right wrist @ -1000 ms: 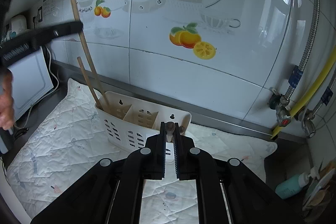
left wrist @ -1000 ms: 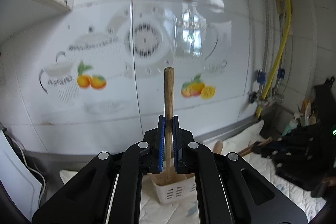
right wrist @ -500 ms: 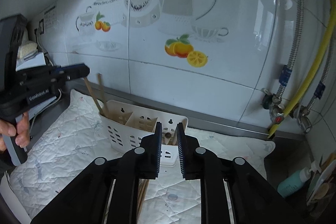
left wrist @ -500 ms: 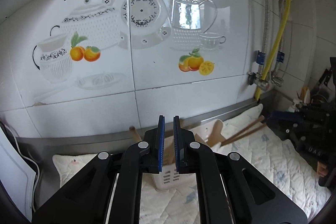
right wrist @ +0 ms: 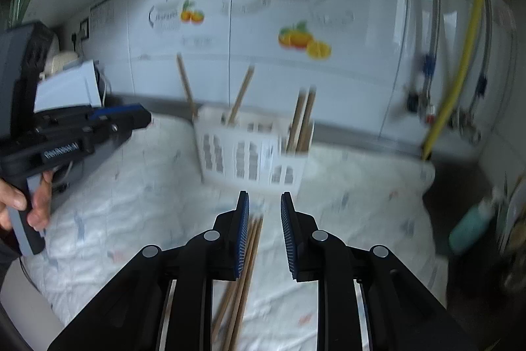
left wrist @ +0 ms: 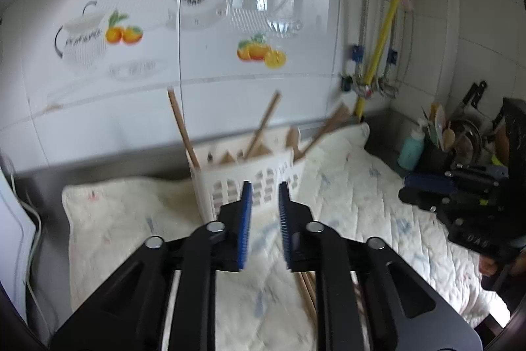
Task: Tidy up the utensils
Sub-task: 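Withdraw both open grippers back over the remaining chopsticks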
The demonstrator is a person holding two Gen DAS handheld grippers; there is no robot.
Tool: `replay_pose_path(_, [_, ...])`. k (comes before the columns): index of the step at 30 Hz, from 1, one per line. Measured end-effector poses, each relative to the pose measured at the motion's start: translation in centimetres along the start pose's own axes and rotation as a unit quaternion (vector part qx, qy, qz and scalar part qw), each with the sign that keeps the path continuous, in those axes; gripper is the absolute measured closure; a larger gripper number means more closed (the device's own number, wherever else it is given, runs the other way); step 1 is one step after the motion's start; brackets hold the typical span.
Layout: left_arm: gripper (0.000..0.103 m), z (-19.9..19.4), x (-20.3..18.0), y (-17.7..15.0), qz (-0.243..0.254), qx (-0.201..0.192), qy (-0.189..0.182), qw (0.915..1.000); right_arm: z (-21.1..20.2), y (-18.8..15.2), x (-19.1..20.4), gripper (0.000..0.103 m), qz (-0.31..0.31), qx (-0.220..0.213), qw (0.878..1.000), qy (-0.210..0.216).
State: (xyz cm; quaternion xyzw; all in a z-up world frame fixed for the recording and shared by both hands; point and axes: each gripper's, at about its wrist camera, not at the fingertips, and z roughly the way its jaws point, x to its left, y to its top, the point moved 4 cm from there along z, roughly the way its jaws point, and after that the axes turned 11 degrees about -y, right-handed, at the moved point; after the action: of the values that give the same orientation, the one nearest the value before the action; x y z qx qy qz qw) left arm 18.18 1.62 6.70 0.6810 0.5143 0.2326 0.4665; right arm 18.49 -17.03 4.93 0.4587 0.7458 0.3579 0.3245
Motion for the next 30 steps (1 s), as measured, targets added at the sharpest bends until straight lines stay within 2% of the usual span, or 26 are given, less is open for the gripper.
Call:
replay_pose_path(4, [0.071,-0.4,-0.8,-3.2,-0.014,0.015,-0.012,0.9997,0.3,-4.1,0.6,0.083,0.007,0.031,0.999,0.000])
replay_pose_path(6, [0.062,-0.5,-1.2,-4.5,-0.014,0.018,-0.019,0.9996,0.3,-5.7,1.0,0.083,0.003,0.042,0.999,-0.005])
replay_pose_path(8, [0.057,-0.6,-1.6,-5.5,-0.010,0.021,-0.014,0.9996,0.1,-7.3,1.5,0.083,-0.006,0.050,0.999,-0.015])
replay_pose_path(11, [0.056,0.0,-2.4,-7.3,0.004,0.049,-0.015,0.9987,-0.1,-9.4,2.0,0.083,-0.003,0.063,0.998,-0.011])
replay_pose_path(14, [0.056,0.7,-2.8,-9.4,-0.022,0.078,-0.068,0.9944,-0.3,-10.9,2.3,0.083,-0.008,0.068,0.997,-0.021])
replay_pose_path(17, [0.056,1.1,-2.7,-10.7,-0.032,0.085,-0.057,0.9942,-0.4,-11.9,2.3,0.083,-0.004,0.072,0.997,-0.024])
replay_pose_path(22, [0.056,1.9,-2.9,-13.1,-0.051,0.119,-0.051,0.9903,-0.5,-13.2,2.3,0.083,0.004,0.083,0.996,-0.021])
replay_pose_path(30, [0.058,2.8,-3.2,-16.3,-0.069,0.157,-0.062,0.9832,-0.3,-15.0,2.0,0.083,0.021,0.100,0.995,-0.019])
